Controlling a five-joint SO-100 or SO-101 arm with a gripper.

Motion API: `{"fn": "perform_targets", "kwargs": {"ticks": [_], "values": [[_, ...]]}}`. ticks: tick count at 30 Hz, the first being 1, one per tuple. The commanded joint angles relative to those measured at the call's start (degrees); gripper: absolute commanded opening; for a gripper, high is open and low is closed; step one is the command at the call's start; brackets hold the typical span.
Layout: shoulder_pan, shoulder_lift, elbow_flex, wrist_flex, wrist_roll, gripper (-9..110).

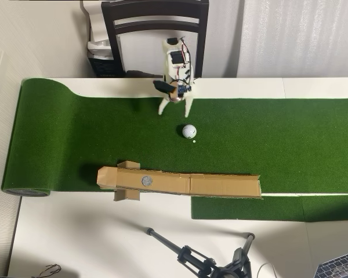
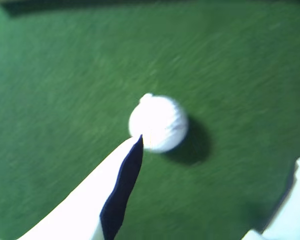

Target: Pick up the golf ball and place it on the gray mark at the back.

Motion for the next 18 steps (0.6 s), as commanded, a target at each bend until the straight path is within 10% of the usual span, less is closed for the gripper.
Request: {"fn": "perform_targets", "kwargs": {"ticks": [1, 18], "values": [[-8.0, -6.15, -6.33, -1.58, 9.14, 47], [-10.02, -31.99, -18.81, -4.57, 11.16, 47]]}}
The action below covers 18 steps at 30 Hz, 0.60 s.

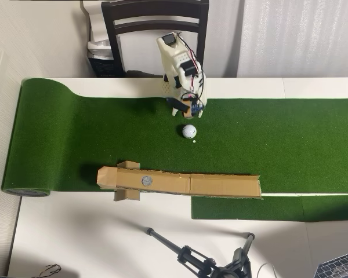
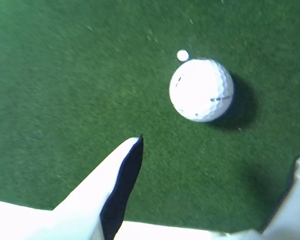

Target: Pick up the golf ball and place it on the gray mark at the back.

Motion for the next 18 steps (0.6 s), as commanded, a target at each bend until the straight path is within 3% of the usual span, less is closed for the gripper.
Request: {"fn": "perform_targets", "kwargs": {"ticks": [1, 18], "values": [[0.44, -4.57, -4.66, -2.72, 0.26, 47], [0.53, -14.41, -10.2, -5.19, 0.79, 52]]}}
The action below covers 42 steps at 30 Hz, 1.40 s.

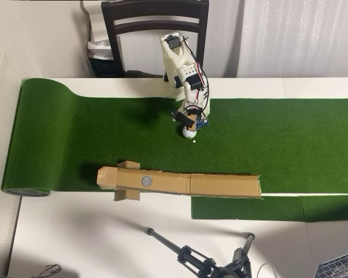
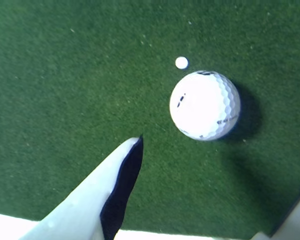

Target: Pick up the golf ball and place it on the gray mark at the back.

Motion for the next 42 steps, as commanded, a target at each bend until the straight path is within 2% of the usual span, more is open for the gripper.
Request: {"fn": "perform_targets", "kwargs": {"ticks": [1, 29, 34, 42], "values": [[0.44, 0.18, -6.5, -0.97, 0.44, 52], [2.46, -12.66, -5.8, -7.56, 0.7, 52], [2.29, -14.85, -5.8, -11.95, 0.7, 52], [2.11, -18.02, -9.76, -12.22, 0.7, 52]]}}
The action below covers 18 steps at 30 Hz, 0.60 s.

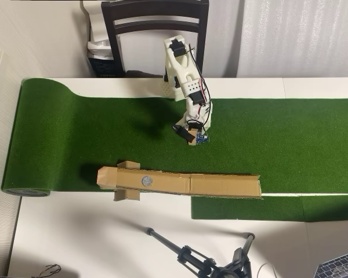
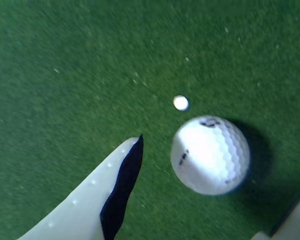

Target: Pick up the golf ball and place it on the gray mark at the back.

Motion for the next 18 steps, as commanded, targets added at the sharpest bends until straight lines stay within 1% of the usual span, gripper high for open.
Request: {"fn": "perform_targets", "kwargs": {"ticks": [1, 10, 18], "values": [[-0.44, -0.18, -5.45, -0.88, 0.44, 52], [-5.89, -2.11, -5.27, -0.18, 3.16, 52], [-5.19, -2.2, -4.75, 0.0, 2.99, 52]]}}
